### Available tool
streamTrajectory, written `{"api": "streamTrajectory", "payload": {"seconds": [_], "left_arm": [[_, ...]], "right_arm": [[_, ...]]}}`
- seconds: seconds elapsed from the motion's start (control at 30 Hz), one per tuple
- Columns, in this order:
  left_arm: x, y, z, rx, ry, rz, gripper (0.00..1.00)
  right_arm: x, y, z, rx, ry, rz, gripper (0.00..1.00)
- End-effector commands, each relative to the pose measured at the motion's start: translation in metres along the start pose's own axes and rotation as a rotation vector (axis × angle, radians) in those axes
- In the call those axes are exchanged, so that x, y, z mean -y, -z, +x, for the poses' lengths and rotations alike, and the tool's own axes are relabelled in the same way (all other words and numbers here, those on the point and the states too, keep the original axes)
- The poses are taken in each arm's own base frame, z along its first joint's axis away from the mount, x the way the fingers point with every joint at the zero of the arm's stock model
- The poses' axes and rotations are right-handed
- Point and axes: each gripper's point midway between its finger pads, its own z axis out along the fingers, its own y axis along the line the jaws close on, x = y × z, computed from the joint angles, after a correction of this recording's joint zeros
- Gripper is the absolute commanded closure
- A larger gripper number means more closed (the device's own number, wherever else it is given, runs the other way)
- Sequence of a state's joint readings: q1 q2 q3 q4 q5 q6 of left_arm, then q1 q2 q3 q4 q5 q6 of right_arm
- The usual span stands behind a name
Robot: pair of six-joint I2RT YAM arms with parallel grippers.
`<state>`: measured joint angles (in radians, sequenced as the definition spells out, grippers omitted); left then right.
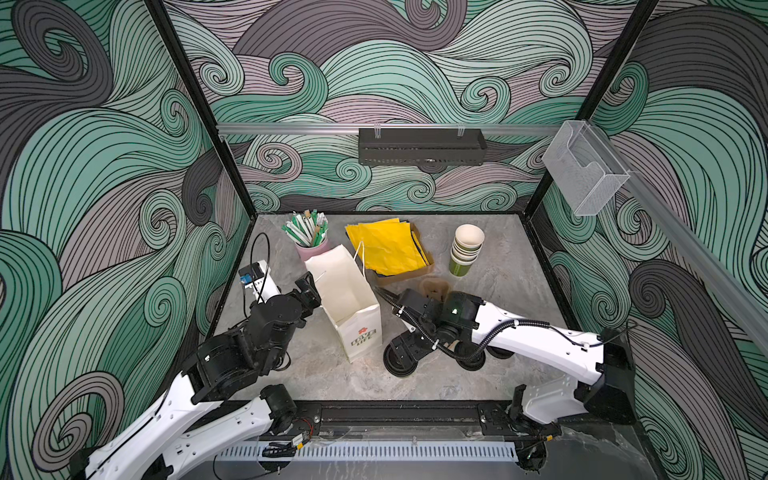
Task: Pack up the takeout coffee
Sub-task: 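Press the black lid down onto the green cup rim with the right gripper, then lift the open right gripper off the lid while the left arm rises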
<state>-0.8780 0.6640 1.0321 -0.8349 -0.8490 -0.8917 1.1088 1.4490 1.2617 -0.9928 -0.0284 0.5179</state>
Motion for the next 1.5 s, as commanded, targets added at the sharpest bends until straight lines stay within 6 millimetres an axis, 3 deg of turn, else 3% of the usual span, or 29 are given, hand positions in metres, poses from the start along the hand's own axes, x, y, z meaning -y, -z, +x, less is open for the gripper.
{"api": "streamTrajectory", "payload": {"seconds": [0.0,0.13,0.27,0.43,0.57,0.77,0.93,1.03,1.17,1.2,1.33,1.47], "left_arm": [[-0.011,0.006,-0.001,-0.024,-0.004,-0.034,0.11],[-0.019,0.008,0.009,-0.083,-0.027,-0.062,0.07],[-0.025,0.014,0.016,-0.143,-0.052,-0.071,0.03],[0.007,0.013,0.025,-0.224,-0.074,0.055,0.03],[0.004,0.018,0.021,-0.254,-0.068,0.009,0.02],[-0.043,0.048,-0.020,-0.150,0.000,-0.101,0.02],[-0.047,0.084,-0.037,-0.243,-0.071,0.001,0.02],[-0.024,0.096,-0.020,-0.374,-0.065,0.143,0.02],[0.034,0.084,0.034,-0.552,-0.031,0.351,0.01],[0.040,0.076,0.043,-0.558,-0.009,0.350,0.02],[0.025,0.040,0.054,-0.479,0.079,0.170,0.02],[0.036,0.020,0.058,-0.443,0.059,0.126,0.04]], "right_arm": [[-0.002,-0.002,-0.002,0.006,-0.024,-0.020,0.02],[-0.003,0.019,-0.012,0.099,-0.031,-0.050,0.02],[0.014,0.040,-0.019,0.236,-0.062,-0.052,0.03],[0.038,0.059,-0.022,0.327,-0.089,-0.036,0.03],[0.049,0.066,-0.021,0.359,-0.091,-0.020,0.04],[0.061,0.069,-0.021,0.388,-0.120,-0.011,0.04],[0.068,0.069,-0.016,0.393,-0.146,-0.007,0.04],[0.071,0.068,-0.017,0.396,-0.155,-0.006,0.04],[0.072,0.067,-0.019,0.392,-0.155,-0.002,0.05],[0.072,0.067,-0.019,0.393,-0.154,-0.003,0.05],[0.073,0.070,-0.017,0.404,-0.157,-0.009,0.05],[0.074,0.072,-0.014,0.411,-0.169,-0.012,0.06]]}}
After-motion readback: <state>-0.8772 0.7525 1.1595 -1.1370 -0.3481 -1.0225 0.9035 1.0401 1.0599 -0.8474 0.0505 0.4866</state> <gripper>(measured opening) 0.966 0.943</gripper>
